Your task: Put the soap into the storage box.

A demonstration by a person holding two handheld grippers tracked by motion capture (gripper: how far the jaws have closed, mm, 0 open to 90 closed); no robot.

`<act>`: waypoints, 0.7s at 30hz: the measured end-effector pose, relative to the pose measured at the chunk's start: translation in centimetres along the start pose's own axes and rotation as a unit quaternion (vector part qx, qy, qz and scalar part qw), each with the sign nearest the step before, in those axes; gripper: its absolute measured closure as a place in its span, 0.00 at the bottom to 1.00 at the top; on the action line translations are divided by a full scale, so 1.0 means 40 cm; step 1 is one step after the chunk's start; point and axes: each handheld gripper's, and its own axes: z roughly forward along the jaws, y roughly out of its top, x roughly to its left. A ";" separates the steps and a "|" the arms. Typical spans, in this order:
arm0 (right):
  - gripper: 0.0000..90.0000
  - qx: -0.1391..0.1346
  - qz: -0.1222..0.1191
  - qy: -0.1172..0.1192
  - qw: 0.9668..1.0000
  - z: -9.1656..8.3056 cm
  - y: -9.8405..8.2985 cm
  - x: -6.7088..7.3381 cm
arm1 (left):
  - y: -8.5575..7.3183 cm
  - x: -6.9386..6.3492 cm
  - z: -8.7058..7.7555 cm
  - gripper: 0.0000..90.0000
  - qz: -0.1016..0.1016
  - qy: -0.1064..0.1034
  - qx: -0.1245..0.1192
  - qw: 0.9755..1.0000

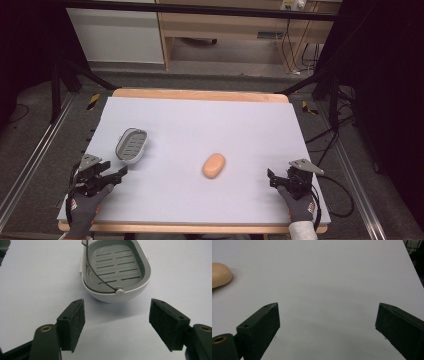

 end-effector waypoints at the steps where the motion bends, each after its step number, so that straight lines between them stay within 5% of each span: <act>1: 0.08 0.003 -0.005 0.002 1.000 -0.001 -0.002 0.002 | 0.000 0.000 0.000 0.32 0.000 0.000 0.000 1.000; 21: 0.09 -0.004 -0.009 0.016 1.000 -0.007 0.001 0.010 | 0.031 -0.069 -0.004 0.37 0.027 -0.022 -0.011 0.999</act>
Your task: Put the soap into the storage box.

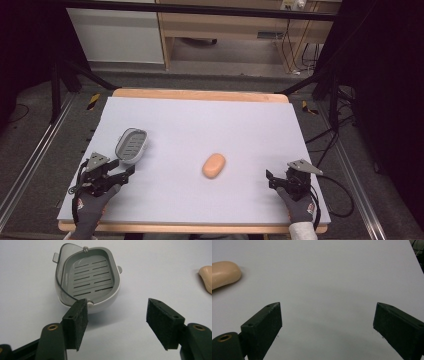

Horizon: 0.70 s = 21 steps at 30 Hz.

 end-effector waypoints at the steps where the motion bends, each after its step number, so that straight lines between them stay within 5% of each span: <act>1: 0.09 -0.001 -0.003 -0.001 1.000 0.001 0.000 -0.001 | 0.003 -0.002 -0.001 0.37 0.004 -0.001 0.001 1.000; 21: 0.12 0.002 -0.010 -0.003 1.000 -0.001 -0.006 0.006 | 0.051 -0.063 0.022 0.31 0.026 -0.025 -0.004 0.999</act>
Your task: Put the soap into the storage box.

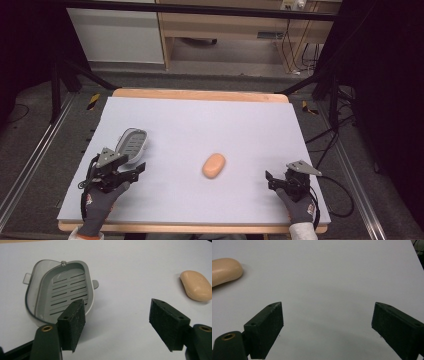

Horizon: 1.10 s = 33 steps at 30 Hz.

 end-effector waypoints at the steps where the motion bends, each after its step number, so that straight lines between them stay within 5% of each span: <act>1: 0.12 0.001 0.001 -0.001 1.000 0.001 -0.001 0.000 | 0.007 -0.005 0.006 0.30 0.002 -0.003 0.001 1.000; 16: 0.12 0.003 0.005 -0.003 1.000 0.000 -0.002 0.002 | 0.069 -0.060 0.037 0.29 0.010 -0.025 -0.018 0.999; 33: 0.12 0.006 -0.002 -0.005 1.000 0.004 -0.003 0.009 | 0.099 -0.112 0.078 0.29 0.024 -0.040 -0.012 0.999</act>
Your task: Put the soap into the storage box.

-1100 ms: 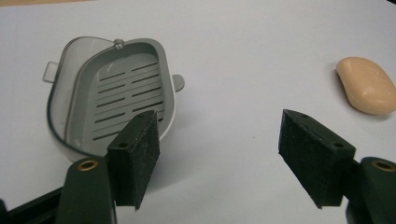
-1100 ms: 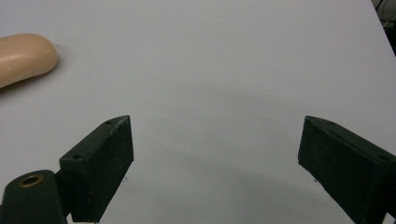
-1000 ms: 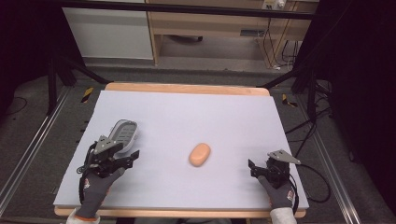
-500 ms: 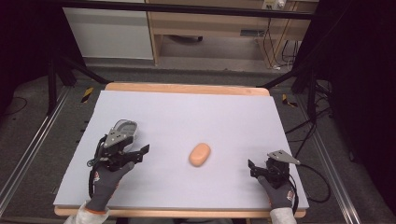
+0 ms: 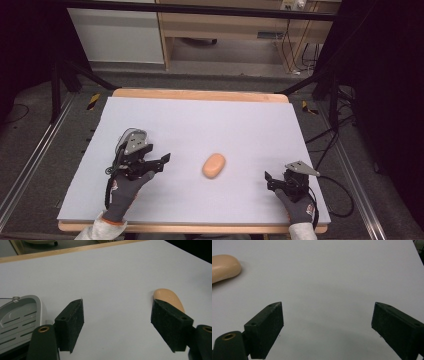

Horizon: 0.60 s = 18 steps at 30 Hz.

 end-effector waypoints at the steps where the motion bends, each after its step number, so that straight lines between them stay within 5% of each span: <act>1: 0.12 0.000 0.000 0.000 1.000 0.000 0.000 0.000 | 0.000 0.000 0.000 0.29 0.000 0.000 0.000 1.000; 18: 0.11 0.001 0.000 -0.001 1.000 -0.002 0.003 0.004 | 0.021 -0.053 0.053 0.28 0.003 -0.020 0.005 1.000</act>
